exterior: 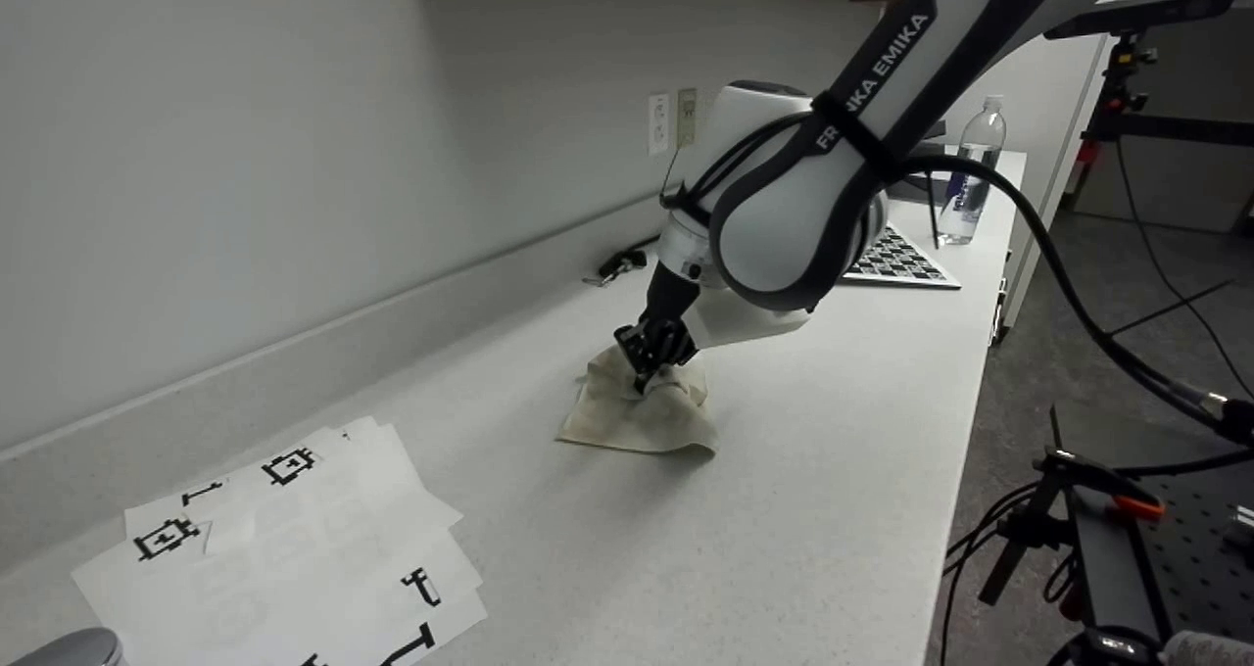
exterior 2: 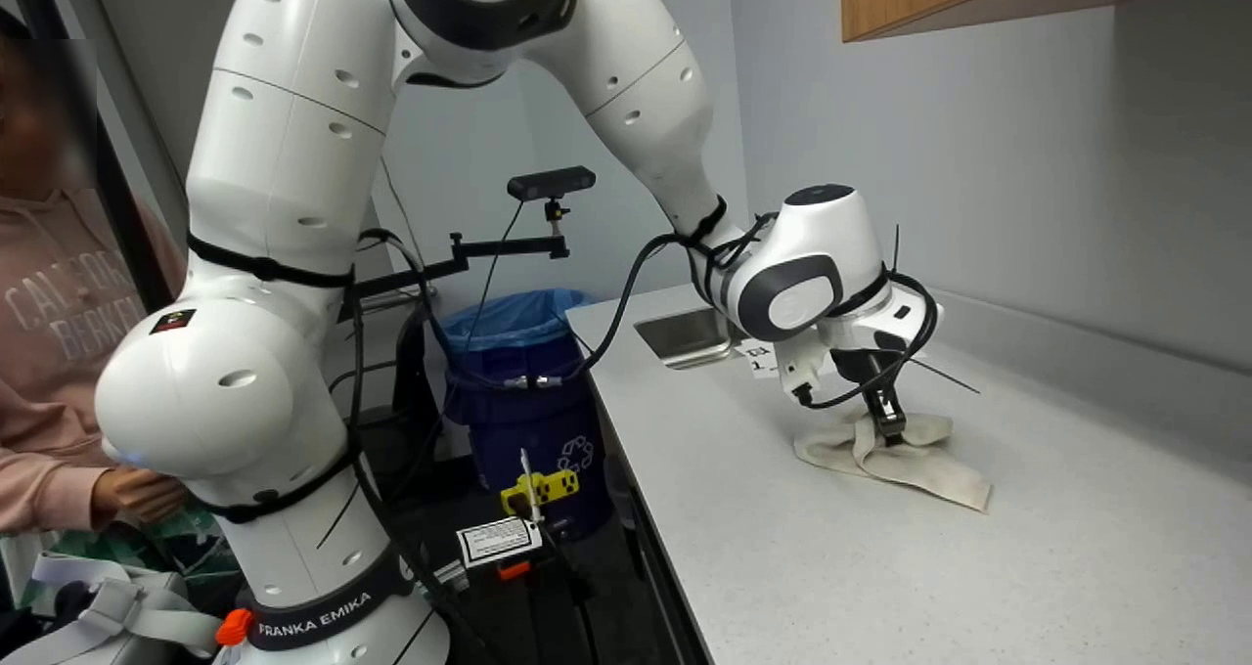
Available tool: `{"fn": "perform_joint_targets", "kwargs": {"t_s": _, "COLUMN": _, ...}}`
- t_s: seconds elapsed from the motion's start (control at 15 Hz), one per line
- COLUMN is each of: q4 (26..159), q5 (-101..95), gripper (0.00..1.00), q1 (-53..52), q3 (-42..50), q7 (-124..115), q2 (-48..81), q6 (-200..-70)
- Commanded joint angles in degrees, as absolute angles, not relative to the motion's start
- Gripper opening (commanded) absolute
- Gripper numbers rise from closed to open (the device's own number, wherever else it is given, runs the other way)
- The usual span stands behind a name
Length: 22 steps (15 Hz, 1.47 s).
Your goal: Use the towel to wipe the countertop
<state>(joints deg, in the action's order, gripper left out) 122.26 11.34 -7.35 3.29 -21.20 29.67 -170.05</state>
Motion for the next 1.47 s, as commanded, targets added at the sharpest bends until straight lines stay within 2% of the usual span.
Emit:
{"fn": "perform_joint_targets", "kwargs": {"t_s": 0.0, "q4": 124.8, "q5": 13.4, "gripper": 0.02, "q1": -5.3, "q3": 2.8, "q7": -21.4, "q2": 27.5, "q6": -171.4}}
{"fn": "perform_joint_targets", "kwargs": {"t_s": 0.87, "q4": 115.3, "q5": 10.2, "gripper": 0.02, "q1": -12.2, "q3": -7.4, "q7": -16.6, "q2": 32.5, "q6": -164.5}}
{"fn": "perform_joint_targets", "kwargs": {"t_s": 1.4, "q4": 116.0, "q5": 10.8, "gripper": 0.02, "q1": -10.2, "q3": -6.2, "q7": -15.0, "q2": 32.6, "q6": -163.3}}
